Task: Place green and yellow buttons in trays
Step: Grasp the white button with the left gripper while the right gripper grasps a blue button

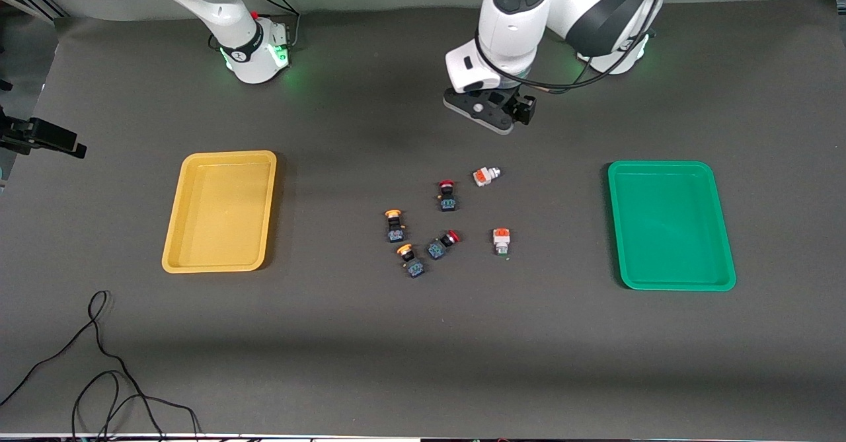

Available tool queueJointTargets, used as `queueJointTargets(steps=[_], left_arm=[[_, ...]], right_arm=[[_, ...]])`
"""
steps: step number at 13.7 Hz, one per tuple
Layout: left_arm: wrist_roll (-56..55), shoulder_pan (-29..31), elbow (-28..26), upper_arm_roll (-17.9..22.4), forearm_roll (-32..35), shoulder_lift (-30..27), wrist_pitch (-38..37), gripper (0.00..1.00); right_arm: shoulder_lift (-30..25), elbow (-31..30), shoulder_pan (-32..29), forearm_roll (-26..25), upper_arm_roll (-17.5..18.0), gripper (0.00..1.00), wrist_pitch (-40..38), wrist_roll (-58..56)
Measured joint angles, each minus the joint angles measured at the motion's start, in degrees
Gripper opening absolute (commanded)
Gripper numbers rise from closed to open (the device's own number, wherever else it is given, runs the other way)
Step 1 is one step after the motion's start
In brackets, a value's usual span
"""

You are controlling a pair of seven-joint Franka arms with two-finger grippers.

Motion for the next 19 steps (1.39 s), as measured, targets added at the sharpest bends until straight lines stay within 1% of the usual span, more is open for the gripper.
queueJointTargets(steps=[2,5,7,10,12,15,19], left_arm=[[5.0,-0.1,-1.1,0.2,0.0,0.0,0.0,1.00],[7.6,0.0,-3.0,0.6,0.0,-0.1,1.3,1.00],[8.0,-0.1,-7.6,0.5,0.0,0.0,8.2,1.00],[8.5,-0.5,-15.9,0.5,0.0,1.2,20.3,1.00],[8.6,-1.0,-18.2,0.5,0.0,4.0,25.7,1.00],[8.8,-1.6,-18.5,0.5,0.1,9.7,32.3,1.00],[8.8,-1.9,-18.5,0.5,0.3,16.7,40.1,1.00]], right_arm=[[0.6,0.0,0.2,0.0,0.1,1.00,0.0,0.0],[1.1,0.0,0.7,0.2,0.4,1.00,0.0,0.0],[1.7,0.0,2.1,1.9,0.5,1.00,1.0,0.8],[3.6,0.0,5.5,4.5,0.6,1.00,4.5,6.8],[6.0,-0.1,9.3,4.5,0.7,1.00,7.6,11.8],[10.6,-0.1,13.4,4.5,0.8,1.00,12.5,18.2],[17.6,-0.1,18.2,4.5,0.8,1.00,21.7,25.9]])
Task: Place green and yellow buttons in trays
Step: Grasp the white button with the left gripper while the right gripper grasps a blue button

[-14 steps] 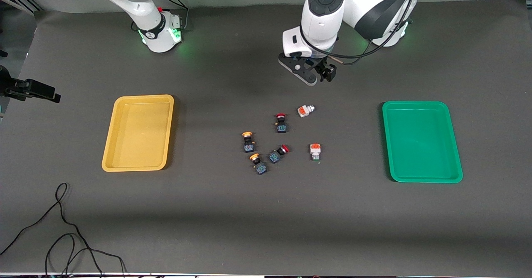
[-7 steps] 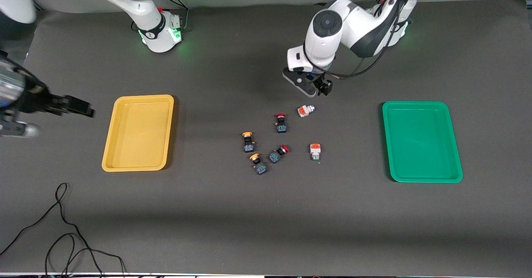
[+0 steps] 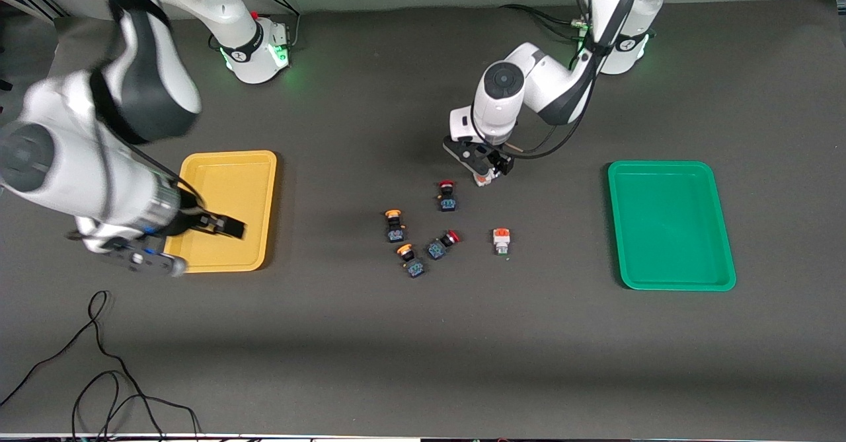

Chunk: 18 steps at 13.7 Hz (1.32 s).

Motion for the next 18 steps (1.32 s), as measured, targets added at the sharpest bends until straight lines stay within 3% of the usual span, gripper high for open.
queueJointTargets(steps=[7,11,13,16,18], left_arm=[[0.0,0.2,0.3,0.9,0.5,3.7,2.9,1.00],[0.0,0.5,0.5,1.3,0.5,4.7,3.1,0.91],[0.0,0.6,0.5,1.5,0.5,5.0,3.2,0.74],[-0.9,0.7,0.6,1.5,0.5,5.0,3.2,0.31],[-2.6,0.7,0.8,1.5,0.5,5.0,3.2,0.23]], right_arm=[[10.2,0.0,8.1,-0.7,-0.1,1.00,12.6,11.8],[14.4,0.1,12.6,-0.7,-0.1,1.00,17.4,20.5],[15.5,0.1,14.0,0.1,0.0,1.00,19.8,24.2],[16.7,0.1,15.7,5.4,0.0,1.00,22.2,24.9],[17.6,0.1,17.6,5.7,0.1,1.00,22.3,24.7]])
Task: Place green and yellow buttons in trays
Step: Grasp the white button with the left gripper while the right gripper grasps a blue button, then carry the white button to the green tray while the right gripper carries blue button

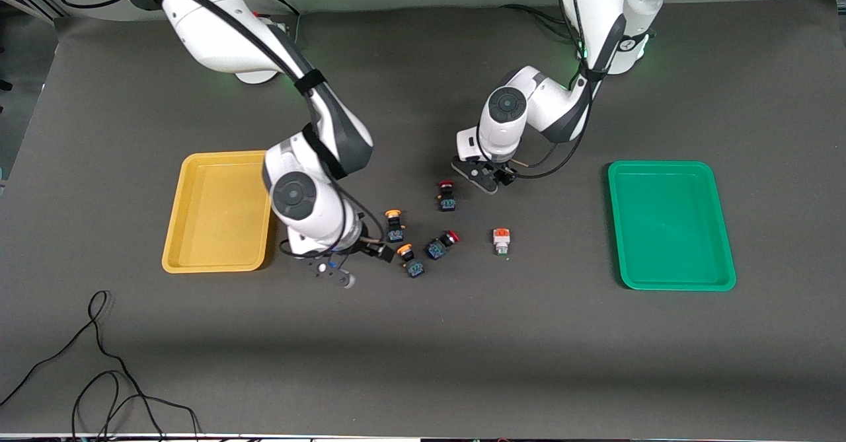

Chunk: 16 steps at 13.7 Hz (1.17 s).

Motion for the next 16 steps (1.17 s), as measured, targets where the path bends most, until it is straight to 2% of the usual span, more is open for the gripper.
queueJointTargets(steps=[5,8,13,16], left_arm=[[-7.2,0.0,2.2,0.0,-0.1,-0.1,-0.3,0.22],[-11.2,0.6,5.3,0.1,-0.2,-2.4,-7.4,0.18],[-12.1,6.7,6.3,0.3,-4.0,-16.1,-24.7,0.18],[-12.3,13.9,6.2,0.5,-4.2,-22.2,-31.9,0.18]], right_arm=[[2.4,-1.7,5.2,-0.1,0.0,1.00,0.0,-10.8],[3.0,-3.2,5.2,-4.1,-0.3,1.00,0.0,-16.6],[5.1,-3.8,5.3,-5.3,-0.3,1.00,3.1,-19.4],[6.1,-3.8,6.1,-5.3,-0.3,0.97,4.3,-19.4]])
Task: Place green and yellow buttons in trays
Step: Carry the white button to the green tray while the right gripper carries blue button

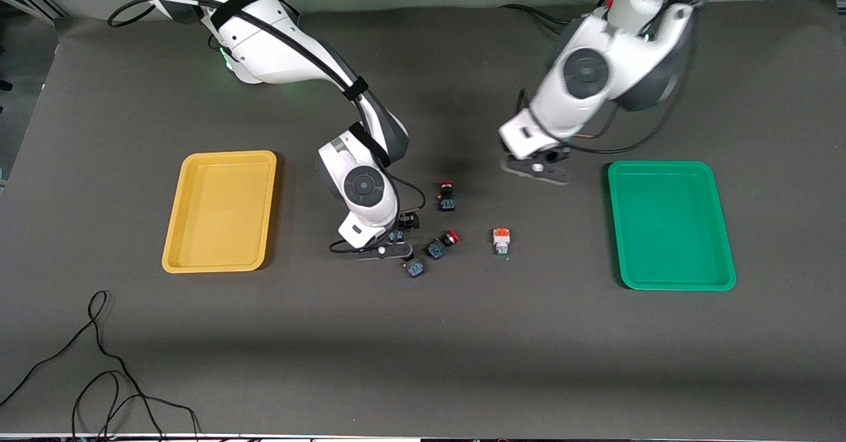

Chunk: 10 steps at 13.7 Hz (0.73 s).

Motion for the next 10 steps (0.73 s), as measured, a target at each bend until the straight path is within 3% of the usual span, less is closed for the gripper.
queueJointTargets(steps=[1,2,4,5,6,10], left_arm=[[0.0,2.8,0.0,0.1,0.0,-1.2,-1.7,0.18],[0.0,6.0,-0.1,0.2,0.1,-2.3,-3.4,0.18],[0.5,13.2,-0.2,0.4,0.6,-3.7,-5.3,0.18],[1.3,17.0,-0.3,0.5,1.4,-4.1,-5.7,0.18],[2.6,20.9,-0.5,0.5,2.5,-4.4,-5.7,0.18],[9.3,33.0,-0.8,0.7,4.5,-4.3,-4.8,0.18]], right_arm=[[0.4,0.0,0.1,0.0,0.0,0.77,0.8,0.0],[0.8,0.0,0.2,0.0,0.0,0.26,1.2,0.0],[1.2,0.0,0.5,0.0,0.0,0.20,1.6,0.3],[1.2,0.0,0.7,0.0,0.0,0.06,1.8,0.7],[1.2,0.0,0.8,0.0,0.0,0.00,1.8,0.9],[1.1,0.4,0.9,0.0,0.0,0.00,1.8,1.4]])
